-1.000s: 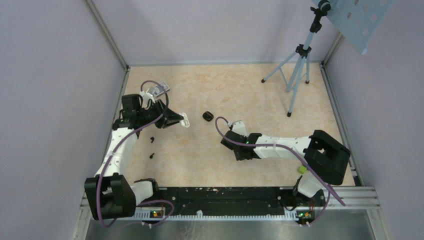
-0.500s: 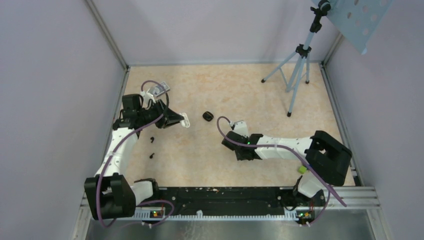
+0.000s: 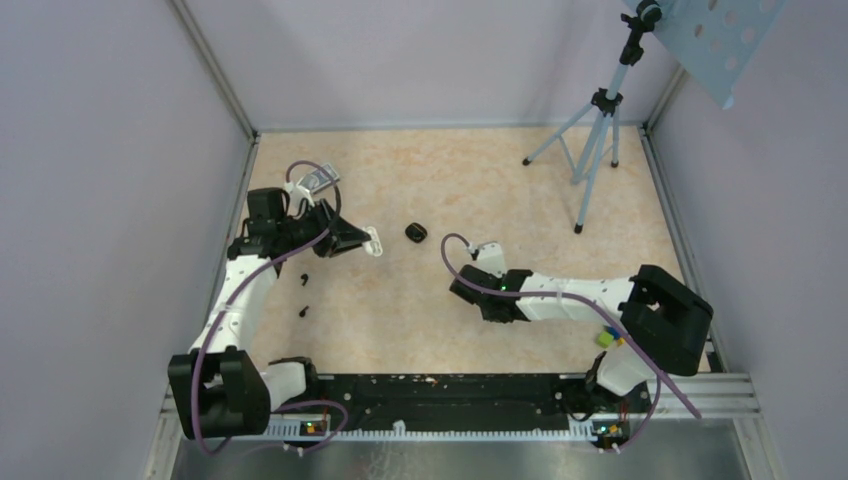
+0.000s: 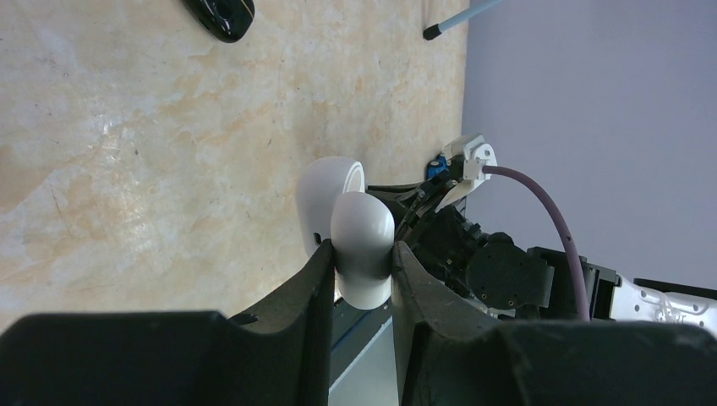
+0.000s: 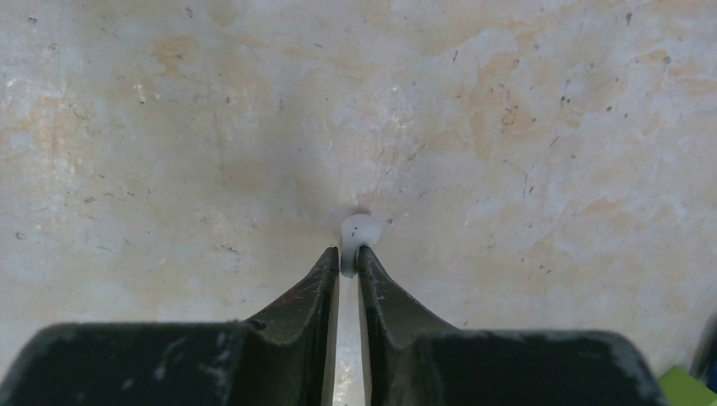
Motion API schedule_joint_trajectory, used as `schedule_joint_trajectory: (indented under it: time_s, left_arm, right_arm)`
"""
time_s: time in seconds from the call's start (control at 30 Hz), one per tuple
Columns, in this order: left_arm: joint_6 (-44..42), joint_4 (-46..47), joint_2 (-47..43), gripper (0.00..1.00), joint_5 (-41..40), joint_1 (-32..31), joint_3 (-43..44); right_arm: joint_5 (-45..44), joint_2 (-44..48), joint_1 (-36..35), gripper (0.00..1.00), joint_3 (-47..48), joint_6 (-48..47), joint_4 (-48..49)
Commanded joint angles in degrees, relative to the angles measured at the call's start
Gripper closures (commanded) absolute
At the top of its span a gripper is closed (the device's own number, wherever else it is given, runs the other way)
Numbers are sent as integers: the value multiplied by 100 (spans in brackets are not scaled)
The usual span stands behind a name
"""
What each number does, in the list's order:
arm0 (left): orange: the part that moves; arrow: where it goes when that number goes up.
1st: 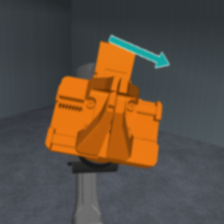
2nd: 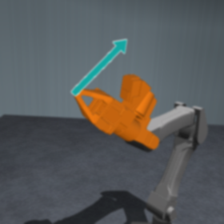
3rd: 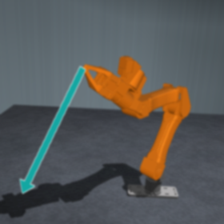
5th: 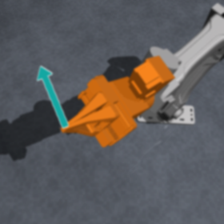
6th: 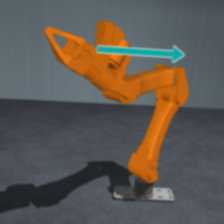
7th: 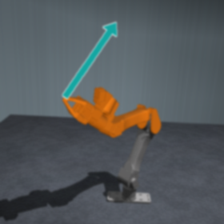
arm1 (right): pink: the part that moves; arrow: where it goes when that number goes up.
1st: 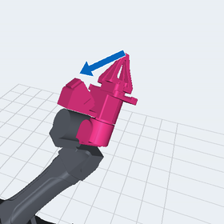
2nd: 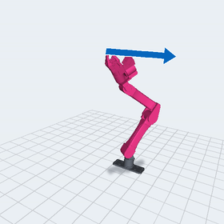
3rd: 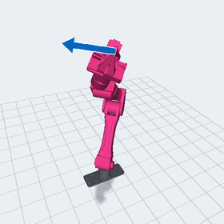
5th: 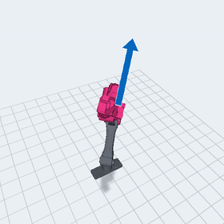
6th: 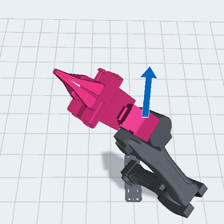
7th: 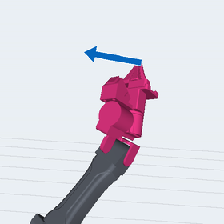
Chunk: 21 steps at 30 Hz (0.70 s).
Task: Insert the wireless bluetooth earbuds into the charging case
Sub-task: Pick up the right earbud from the center of the board, then insert the right earbud into the right side groove of the charging case.
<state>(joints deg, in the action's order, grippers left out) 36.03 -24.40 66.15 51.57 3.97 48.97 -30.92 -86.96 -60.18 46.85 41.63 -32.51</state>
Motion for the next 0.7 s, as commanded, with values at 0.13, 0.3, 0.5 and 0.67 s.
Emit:
schedule_joint_trajectory:
  time_s: [0.13, 0.3, 0.5, 0.67]
  left_arm:
    - [-70, 197, -48, 100, 20, -62, 193]
    - [-306, 402, 38, 99, 100, -283, 43]
    - [-627, 902, 750, 100, 693, -1729, -78]
    - [-1819, -299, 1645, 100, 834, -2470, 701]
  right_arm:
    - [-217, 150, 33, 100, -13, 130, -214]
    - [-105, 643, 24, 100, 49, -232, -89]
    - [787, 2340, 33, 100, -327, -1988, 946]
    - [1414, 3545, 34, 100, -559, -3477, 1239]
